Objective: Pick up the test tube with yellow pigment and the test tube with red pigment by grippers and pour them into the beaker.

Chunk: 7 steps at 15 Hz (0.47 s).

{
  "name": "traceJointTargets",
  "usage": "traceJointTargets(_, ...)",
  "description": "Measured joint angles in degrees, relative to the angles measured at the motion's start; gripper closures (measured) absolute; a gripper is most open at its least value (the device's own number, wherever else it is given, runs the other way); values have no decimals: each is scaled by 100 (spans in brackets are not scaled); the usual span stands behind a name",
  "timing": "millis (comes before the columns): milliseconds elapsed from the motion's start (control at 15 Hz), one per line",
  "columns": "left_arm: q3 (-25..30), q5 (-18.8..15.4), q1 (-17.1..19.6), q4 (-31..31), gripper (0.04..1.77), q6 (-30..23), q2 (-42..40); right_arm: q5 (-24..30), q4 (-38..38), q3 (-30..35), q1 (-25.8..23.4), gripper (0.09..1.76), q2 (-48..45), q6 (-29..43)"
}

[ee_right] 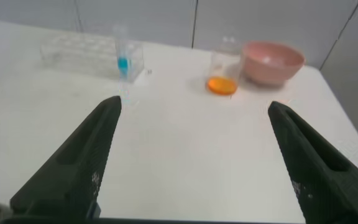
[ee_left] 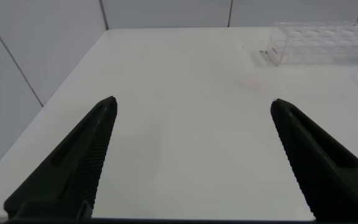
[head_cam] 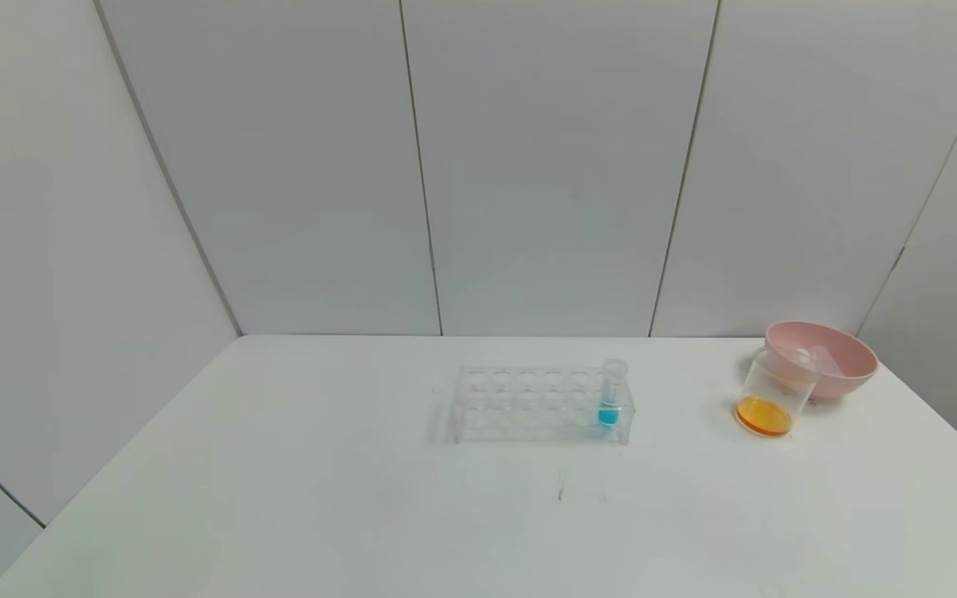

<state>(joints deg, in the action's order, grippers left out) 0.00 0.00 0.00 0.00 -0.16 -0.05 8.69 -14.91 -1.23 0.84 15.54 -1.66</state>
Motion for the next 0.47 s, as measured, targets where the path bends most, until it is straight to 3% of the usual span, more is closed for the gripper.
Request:
traceJointTargets(267, 0, 0, 0, 0, 5, 0, 0, -675, 1393, 113, -51, 15, -656, -61)
traceJointTargets(467, 0, 0, 0, 0, 5, 0, 0, -706, 1507, 118, -60, 15, -957, -80)
